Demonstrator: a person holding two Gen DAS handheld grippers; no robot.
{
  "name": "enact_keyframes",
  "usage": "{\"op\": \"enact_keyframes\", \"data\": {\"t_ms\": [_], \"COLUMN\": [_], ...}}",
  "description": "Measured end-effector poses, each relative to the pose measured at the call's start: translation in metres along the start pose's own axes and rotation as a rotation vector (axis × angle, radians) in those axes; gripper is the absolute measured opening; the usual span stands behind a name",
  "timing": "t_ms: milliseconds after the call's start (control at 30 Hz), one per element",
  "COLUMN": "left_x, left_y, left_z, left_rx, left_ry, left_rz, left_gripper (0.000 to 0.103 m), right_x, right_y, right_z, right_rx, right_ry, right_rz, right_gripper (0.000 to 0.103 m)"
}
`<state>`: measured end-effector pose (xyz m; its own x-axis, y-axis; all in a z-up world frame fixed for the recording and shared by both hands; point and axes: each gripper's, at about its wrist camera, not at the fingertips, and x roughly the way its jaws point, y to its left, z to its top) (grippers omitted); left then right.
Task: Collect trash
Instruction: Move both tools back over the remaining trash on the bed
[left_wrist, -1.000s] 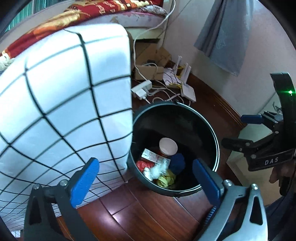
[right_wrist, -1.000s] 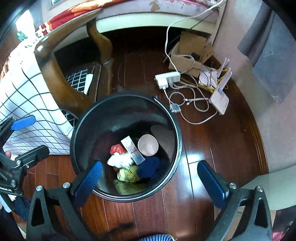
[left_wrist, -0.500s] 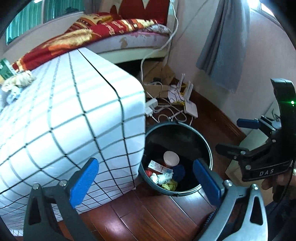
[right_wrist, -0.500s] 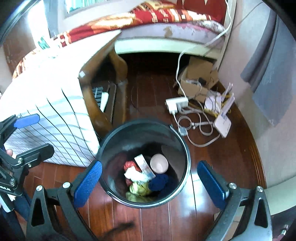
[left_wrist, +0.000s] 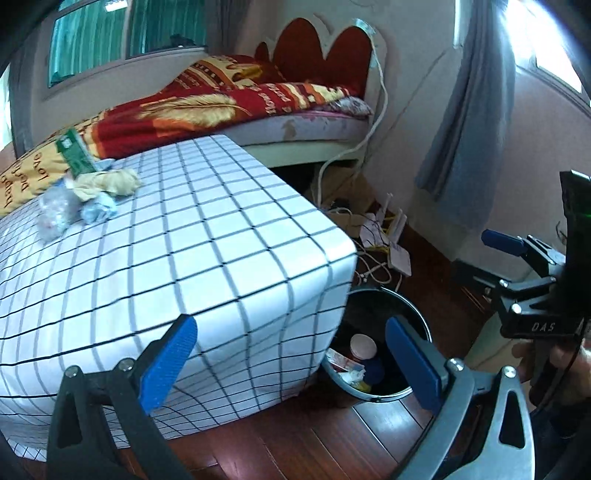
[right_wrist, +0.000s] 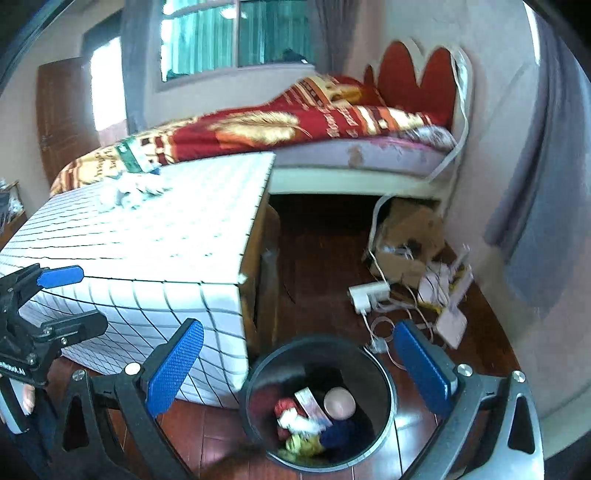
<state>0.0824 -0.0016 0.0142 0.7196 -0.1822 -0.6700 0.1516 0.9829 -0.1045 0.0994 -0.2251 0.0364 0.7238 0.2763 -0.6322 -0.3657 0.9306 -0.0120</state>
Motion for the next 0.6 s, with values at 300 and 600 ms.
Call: {"op": "enact_keyframes", "data": {"t_ms": [300, 600], "left_x": [-0.021, -0.042], "left_y": [0.074, 0.171], "left_z": [-0.004, 0.001], "left_rx": [-0.089, -0.175], "left_ry": [-0.054, -0.098], "left_rz": [0.135, 0.284], "left_gripper": [0.102, 0.094], "right_x": [0.01, 0.049], "right_y": [0.059, 0.143], "right_z": [0.032, 0.093], "right_rx": [-0.077, -0.18], "right_ry": [-0.029, -0.073], "right_rz": [0.042, 0.195], "right_gripper": [0.103, 0.103]}}
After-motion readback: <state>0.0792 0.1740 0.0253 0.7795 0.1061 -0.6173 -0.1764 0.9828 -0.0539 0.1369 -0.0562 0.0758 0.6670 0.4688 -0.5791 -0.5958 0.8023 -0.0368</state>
